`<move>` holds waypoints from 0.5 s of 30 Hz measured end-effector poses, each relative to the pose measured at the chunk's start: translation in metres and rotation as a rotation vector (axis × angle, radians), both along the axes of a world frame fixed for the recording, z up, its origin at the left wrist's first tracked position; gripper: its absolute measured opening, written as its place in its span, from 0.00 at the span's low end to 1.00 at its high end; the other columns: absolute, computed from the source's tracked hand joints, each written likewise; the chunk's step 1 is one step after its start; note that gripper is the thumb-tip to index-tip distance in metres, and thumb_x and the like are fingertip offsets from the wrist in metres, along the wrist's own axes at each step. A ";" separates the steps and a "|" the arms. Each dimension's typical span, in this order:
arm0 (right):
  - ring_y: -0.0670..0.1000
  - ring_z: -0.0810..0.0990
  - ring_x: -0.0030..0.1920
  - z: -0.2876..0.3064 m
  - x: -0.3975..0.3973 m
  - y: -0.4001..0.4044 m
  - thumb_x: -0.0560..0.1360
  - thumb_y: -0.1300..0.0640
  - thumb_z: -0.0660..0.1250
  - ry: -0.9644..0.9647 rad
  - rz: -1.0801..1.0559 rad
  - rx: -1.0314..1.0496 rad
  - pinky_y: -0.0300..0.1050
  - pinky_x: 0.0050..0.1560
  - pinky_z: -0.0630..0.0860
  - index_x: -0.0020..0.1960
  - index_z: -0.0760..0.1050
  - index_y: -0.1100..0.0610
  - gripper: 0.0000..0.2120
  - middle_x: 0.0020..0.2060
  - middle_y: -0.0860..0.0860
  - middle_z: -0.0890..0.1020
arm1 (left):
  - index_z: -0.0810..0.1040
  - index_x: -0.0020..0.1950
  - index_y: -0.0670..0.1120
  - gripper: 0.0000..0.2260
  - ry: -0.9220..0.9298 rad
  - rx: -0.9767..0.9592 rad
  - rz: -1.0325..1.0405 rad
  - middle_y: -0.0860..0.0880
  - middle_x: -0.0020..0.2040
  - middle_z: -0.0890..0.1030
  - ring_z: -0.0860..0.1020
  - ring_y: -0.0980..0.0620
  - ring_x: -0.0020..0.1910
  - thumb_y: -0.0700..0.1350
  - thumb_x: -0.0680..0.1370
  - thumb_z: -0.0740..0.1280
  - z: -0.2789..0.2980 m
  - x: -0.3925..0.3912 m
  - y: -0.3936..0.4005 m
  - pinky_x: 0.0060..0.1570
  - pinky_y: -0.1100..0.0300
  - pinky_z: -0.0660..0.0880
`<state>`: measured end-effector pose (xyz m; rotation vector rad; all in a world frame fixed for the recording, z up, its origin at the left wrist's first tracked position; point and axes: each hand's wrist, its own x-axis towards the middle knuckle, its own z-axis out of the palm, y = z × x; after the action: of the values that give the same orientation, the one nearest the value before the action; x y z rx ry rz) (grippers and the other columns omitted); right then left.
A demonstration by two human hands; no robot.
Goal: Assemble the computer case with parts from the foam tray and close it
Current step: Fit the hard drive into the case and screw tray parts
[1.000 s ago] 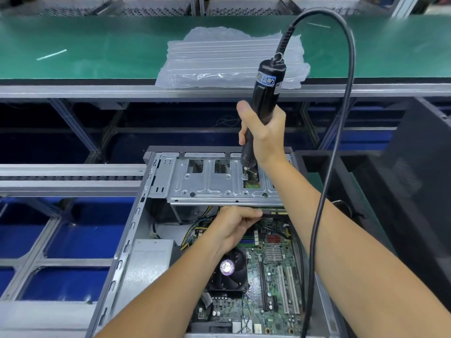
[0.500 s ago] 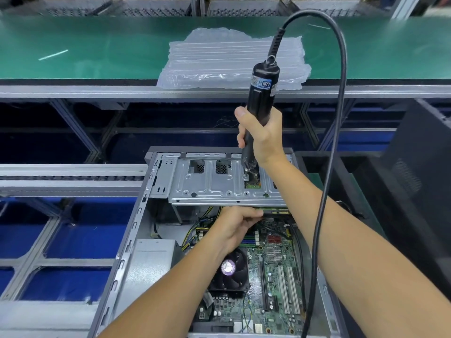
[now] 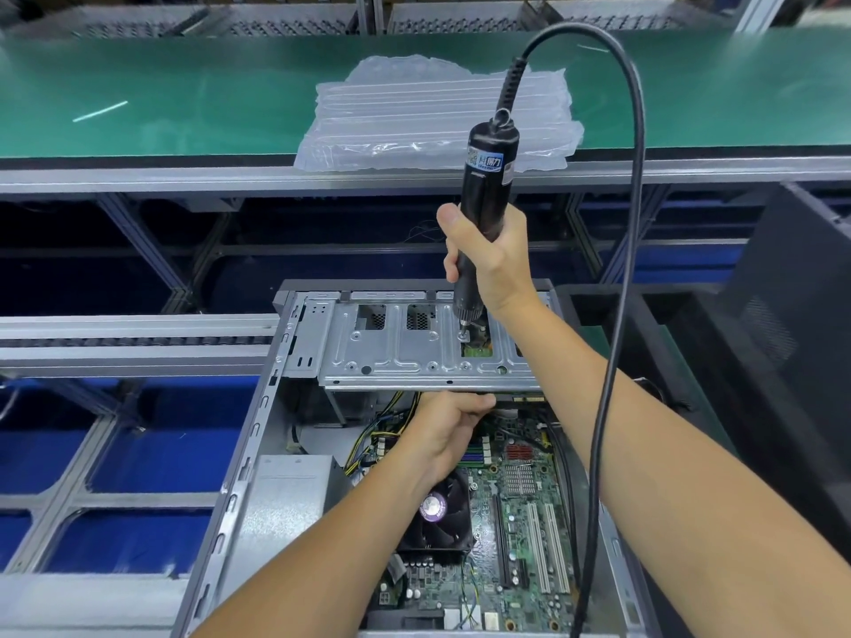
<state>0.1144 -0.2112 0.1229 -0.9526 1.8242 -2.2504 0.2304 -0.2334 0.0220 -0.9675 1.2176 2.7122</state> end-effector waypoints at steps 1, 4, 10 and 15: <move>0.52 0.71 0.21 0.000 0.000 -0.001 0.75 0.56 0.69 0.009 0.000 0.007 0.41 0.27 0.70 0.38 0.69 0.61 0.13 0.24 0.49 0.71 | 0.76 0.40 0.35 0.08 -0.001 0.000 -0.002 0.45 0.34 0.81 0.79 0.49 0.40 0.23 0.71 0.64 0.001 0.001 0.000 0.46 0.61 0.75; 0.52 0.71 0.21 0.000 0.003 -0.001 0.75 0.57 0.68 0.002 -0.010 -0.007 0.41 0.26 0.70 0.38 0.70 0.61 0.12 0.25 0.53 0.71 | 0.76 0.39 0.35 0.08 -0.009 -0.018 -0.015 0.46 0.32 0.81 0.79 0.50 0.39 0.24 0.71 0.64 0.002 0.002 0.001 0.46 0.62 0.74; 0.51 0.70 0.21 -0.002 0.005 0.000 0.74 0.55 0.69 0.006 -0.011 -0.026 0.42 0.26 0.70 0.38 0.70 0.62 0.13 0.25 0.52 0.71 | 0.76 0.36 0.36 0.09 -0.013 -0.033 -0.019 0.46 0.30 0.80 0.79 0.52 0.35 0.24 0.71 0.65 0.003 0.002 0.001 0.43 0.63 0.74; 0.53 0.70 0.21 -0.002 0.010 -0.002 0.71 0.50 0.70 0.014 0.035 -0.021 0.41 0.27 0.69 0.36 0.69 0.62 0.17 0.22 0.51 0.70 | 0.78 0.35 0.37 0.10 -0.004 -0.030 -0.025 0.46 0.31 0.80 0.79 0.51 0.36 0.24 0.71 0.65 0.002 0.003 0.000 0.44 0.62 0.74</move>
<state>0.1239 -0.2135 0.1213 -0.9983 1.7787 -2.2525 0.2330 -0.2333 0.0245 -0.9536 1.2639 2.6801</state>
